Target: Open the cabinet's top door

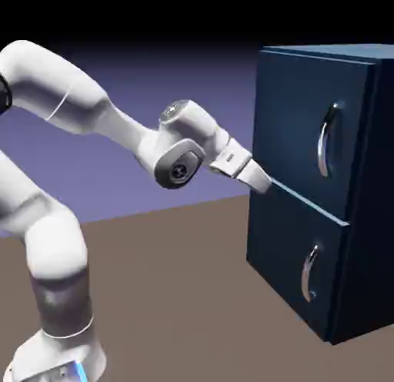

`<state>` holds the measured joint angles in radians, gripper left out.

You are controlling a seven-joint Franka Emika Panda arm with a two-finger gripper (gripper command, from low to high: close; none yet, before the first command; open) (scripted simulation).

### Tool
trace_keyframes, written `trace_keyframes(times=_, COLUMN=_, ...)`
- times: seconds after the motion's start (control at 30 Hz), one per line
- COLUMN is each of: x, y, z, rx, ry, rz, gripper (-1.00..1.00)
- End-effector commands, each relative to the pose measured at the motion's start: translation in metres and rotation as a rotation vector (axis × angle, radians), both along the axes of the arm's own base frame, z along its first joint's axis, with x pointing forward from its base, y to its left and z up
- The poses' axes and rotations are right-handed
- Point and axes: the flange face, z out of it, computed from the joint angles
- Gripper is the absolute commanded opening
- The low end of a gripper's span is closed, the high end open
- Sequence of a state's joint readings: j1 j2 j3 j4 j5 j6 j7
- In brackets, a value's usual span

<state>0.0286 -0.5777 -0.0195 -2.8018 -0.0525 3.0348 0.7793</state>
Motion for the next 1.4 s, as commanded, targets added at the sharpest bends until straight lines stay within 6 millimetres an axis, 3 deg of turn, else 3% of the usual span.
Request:
trace_keyframes(times=0.0, x=0.000, y=0.002, z=0.005, rx=-0.002, ry=-0.011, rz=0.005, gripper=0.00)
trace_keyframes(times=0.37, x=-0.005, y=0.017, z=0.057, rx=-0.026, ry=-0.143, rz=0.039, gripper=0.00)
trace_keyframes(times=0.7, x=-0.016, y=0.016, z=0.089, rx=-0.037, ry=-0.268, rz=0.047, gripper=0.00)
trace_keyframes(times=1.03, x=-0.024, y=0.000, z=0.106, rx=-0.034, ry=-0.397, rz=0.040, gripper=0.00)
trace_keyframes(times=1.37, x=-0.024, y=-0.030, z=0.106, rx=-0.015, ry=-0.523, rz=0.025, gripper=0.00)
